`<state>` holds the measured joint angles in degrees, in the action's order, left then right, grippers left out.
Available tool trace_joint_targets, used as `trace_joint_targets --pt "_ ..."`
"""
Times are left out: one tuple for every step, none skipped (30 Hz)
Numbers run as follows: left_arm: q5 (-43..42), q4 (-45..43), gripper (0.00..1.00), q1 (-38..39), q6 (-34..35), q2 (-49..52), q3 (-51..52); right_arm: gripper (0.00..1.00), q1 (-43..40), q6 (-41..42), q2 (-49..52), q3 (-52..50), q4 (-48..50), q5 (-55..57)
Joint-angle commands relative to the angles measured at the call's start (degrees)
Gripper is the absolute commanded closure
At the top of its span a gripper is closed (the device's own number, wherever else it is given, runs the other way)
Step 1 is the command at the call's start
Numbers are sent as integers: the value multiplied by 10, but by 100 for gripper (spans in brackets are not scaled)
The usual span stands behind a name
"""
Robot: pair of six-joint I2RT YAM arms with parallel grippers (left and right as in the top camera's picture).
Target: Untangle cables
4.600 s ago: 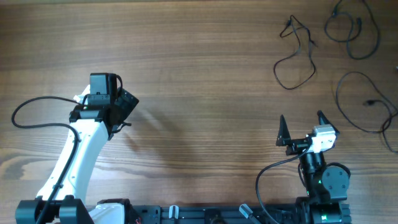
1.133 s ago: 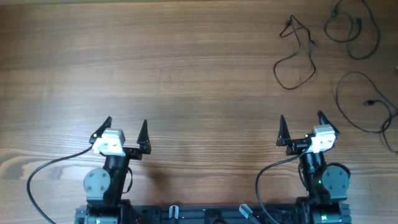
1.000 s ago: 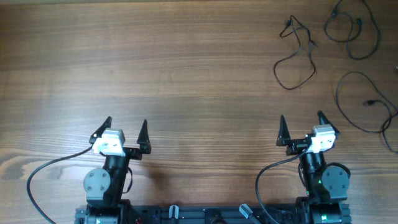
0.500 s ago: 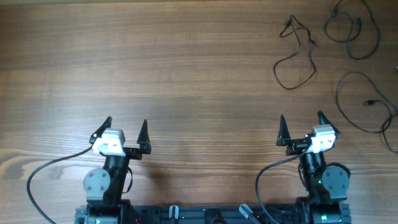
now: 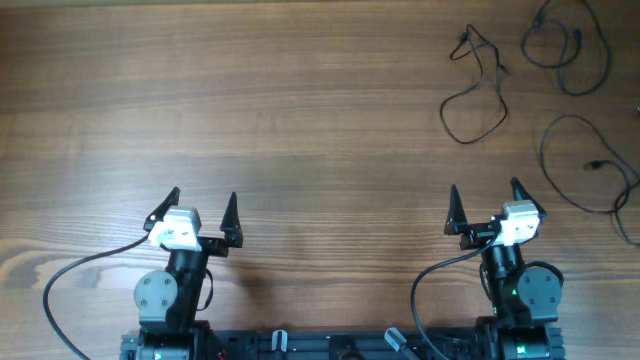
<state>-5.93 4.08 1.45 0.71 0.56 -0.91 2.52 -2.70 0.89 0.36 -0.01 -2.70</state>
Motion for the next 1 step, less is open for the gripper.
trace_joint_targets --pt "-4 -2 0 3 -1 -3 6 0 -3 -3 -6 -1 2 8"
